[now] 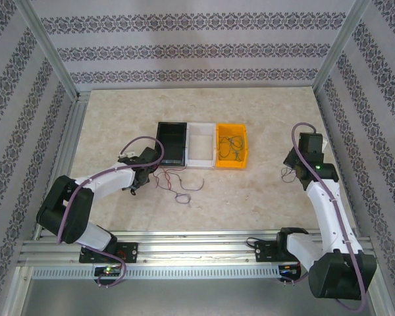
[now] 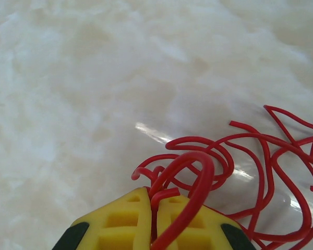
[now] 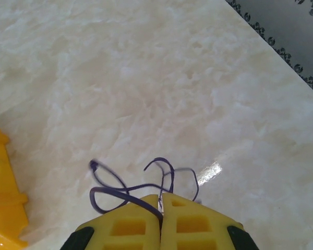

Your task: Untangle the cables

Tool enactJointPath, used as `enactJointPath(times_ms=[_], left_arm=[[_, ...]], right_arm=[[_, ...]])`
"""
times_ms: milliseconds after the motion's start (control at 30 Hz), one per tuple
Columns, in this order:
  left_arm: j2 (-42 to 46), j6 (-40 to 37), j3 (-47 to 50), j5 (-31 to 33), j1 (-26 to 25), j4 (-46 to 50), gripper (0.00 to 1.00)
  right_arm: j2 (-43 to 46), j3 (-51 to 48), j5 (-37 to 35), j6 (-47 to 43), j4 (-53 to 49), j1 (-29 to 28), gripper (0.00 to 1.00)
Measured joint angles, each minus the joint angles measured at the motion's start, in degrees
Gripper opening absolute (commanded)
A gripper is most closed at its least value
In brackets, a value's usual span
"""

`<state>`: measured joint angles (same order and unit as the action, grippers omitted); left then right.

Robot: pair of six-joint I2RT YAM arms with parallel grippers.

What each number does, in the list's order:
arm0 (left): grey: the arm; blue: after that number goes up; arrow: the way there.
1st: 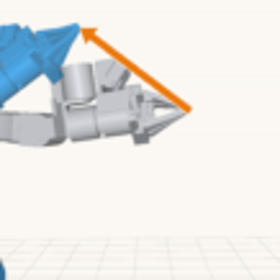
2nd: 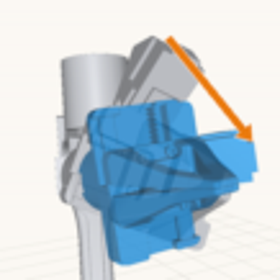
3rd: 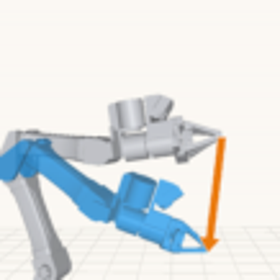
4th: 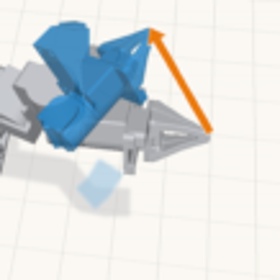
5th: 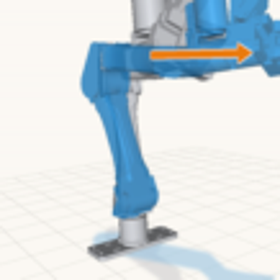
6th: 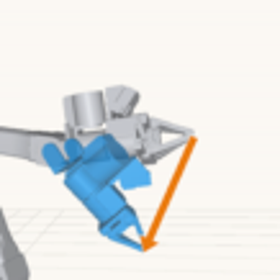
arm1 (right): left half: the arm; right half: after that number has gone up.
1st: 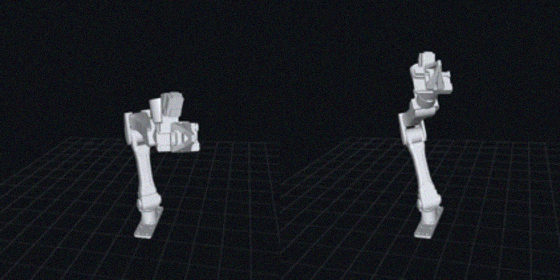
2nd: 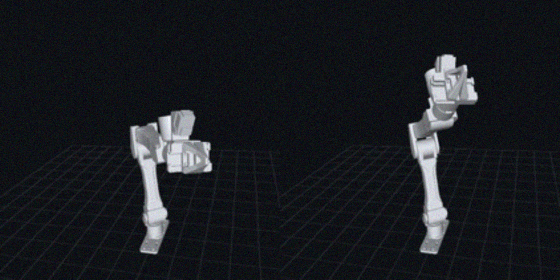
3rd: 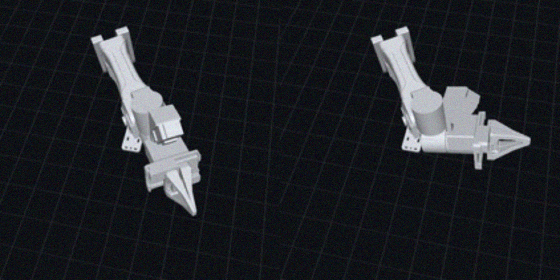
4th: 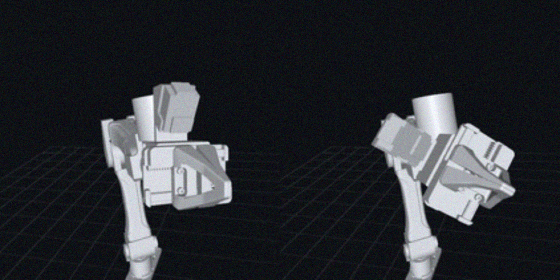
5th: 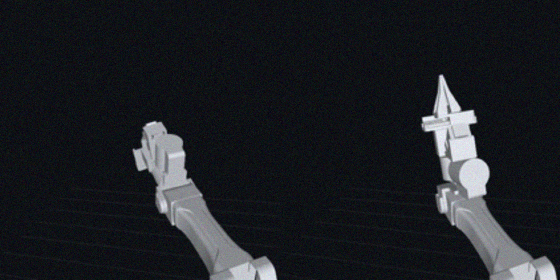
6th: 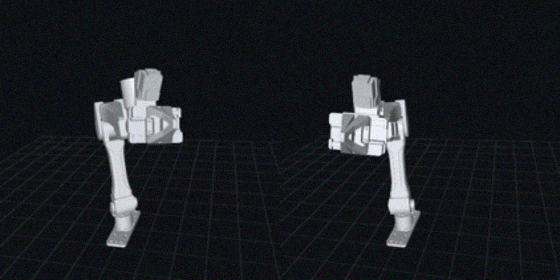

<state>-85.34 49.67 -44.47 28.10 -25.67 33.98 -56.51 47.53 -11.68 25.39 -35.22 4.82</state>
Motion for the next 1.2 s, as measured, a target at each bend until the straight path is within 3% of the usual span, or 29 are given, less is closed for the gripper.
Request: enactJointPath(times_ms=[233,500,767,1000,1067,1200], left_arm=[[0.00,-2.10,0.00,-1.95,0.28,-1.22,0.00],[2.10,-4.00,2.86,-8.17,0.28,-10.58,0.00],[3.56,-4.04,3.43,-10.27,0.28,-13.16,0.00],[5.95,-4.02,3.85,-10.56,0.28,-13.05,0.00],[6.40,-4.02,3.87,-10.58,0.28,-13.03,0.00],[6.54,-4.00,3.87,-11.13,0.28,-13.03,0.00]], right_arm=[[0.81,3.19,5.16,-2.27,-0.04,-2.49,0.01],[-0.33,18.16,9.07,-3.91,2.25,-20.04,0.03],[-20.72,29.22,12.55,-4.81,6.54,-30.91,0.03],[-37.46,36.41,12.66,-7.87,6.95,-32.61,0.04],[-40.72,37.62,13.18,-8.55,7.21,-32.61,0.09],[-45.94,38.53,15.87,-9.33,7.37,-33.05,0.41]])
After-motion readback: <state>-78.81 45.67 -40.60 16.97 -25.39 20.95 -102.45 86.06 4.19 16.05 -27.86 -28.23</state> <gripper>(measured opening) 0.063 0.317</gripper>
